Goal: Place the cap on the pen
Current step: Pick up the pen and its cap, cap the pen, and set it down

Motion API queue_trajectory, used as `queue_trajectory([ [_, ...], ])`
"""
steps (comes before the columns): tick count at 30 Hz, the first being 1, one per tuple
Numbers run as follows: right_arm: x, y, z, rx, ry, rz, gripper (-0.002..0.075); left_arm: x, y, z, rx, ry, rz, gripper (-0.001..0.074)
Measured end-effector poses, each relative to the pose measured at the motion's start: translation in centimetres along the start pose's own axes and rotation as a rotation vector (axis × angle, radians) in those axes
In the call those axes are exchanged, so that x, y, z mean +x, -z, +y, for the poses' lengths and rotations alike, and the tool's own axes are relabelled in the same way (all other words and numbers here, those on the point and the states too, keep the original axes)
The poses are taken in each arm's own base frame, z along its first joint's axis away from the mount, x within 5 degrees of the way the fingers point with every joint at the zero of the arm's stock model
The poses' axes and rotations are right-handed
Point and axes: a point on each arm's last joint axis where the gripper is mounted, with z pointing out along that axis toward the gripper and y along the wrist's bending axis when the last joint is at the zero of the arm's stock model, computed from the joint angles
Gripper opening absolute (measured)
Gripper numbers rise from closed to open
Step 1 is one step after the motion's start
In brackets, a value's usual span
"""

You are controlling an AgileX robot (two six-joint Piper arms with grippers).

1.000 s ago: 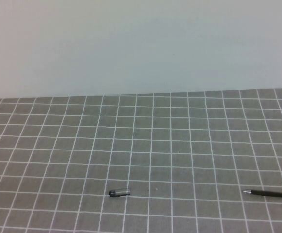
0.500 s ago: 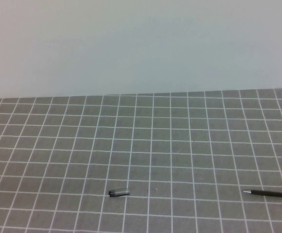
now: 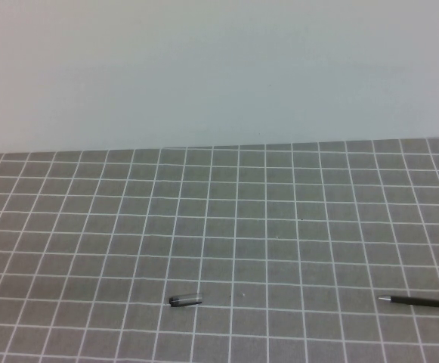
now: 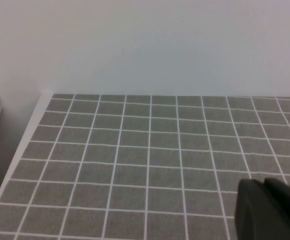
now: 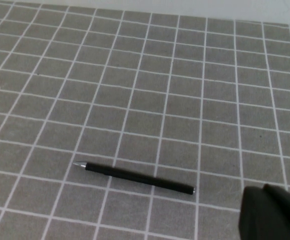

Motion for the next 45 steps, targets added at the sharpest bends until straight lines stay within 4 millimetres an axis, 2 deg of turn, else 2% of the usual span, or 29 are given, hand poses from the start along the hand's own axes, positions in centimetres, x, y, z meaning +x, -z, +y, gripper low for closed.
queue_trajectory([
  [5, 0.0, 0.0, 0.0, -0.001, 0.000, 0.004, -0.0001, -0.6, 0.1, -0.1, -0.001, -0.020, -0.005, 0.0000],
  [11, 0.1, 0.0, 0.0, -0.002, 0.009, 0.011, -0.0001, -2.5, 0.2, -0.4, -0.006, -0.112, 0.043, 0.0000],
  [19, 0.1, 0.0, 0.2, -0.022, 0.029, 0.015, -0.0001, -6.2, 0.4, -1.1, 0.002, -0.158, 0.192, 0.0000],
  [26, 0.3, 0.0, 0.4, -0.045, 0.073, 0.026, -0.0001, -8.3, 0.6, -2.0, 0.050, -0.159, 0.355, 0.0000],
  [31, 0.2, 0.0, 0.5, -0.059, 0.073, 0.022, -0.0001, -8.3, 0.5, -2.8, 0.139, -0.193, 0.507, 0.0000],
  [35, 0.2, 0.0, 0.6, -0.066, 0.073, 0.021, -0.0001, -8.2, -0.2, -3.4, 0.230, -0.274, 0.513, 0.0001],
  [41, 0.3, 0.0, 0.7, -0.074, 0.070, 0.033, -0.0001, -8.1, -1.9, -4.0, 0.301, -0.229, 0.538, 0.0003],
  [45, -0.9, 1.1, 1.2, -0.147, 0.181, 0.068, -0.0001, -7.8, -2.6, -4.1, 0.311, -0.229, 0.568, 0.0002],
])
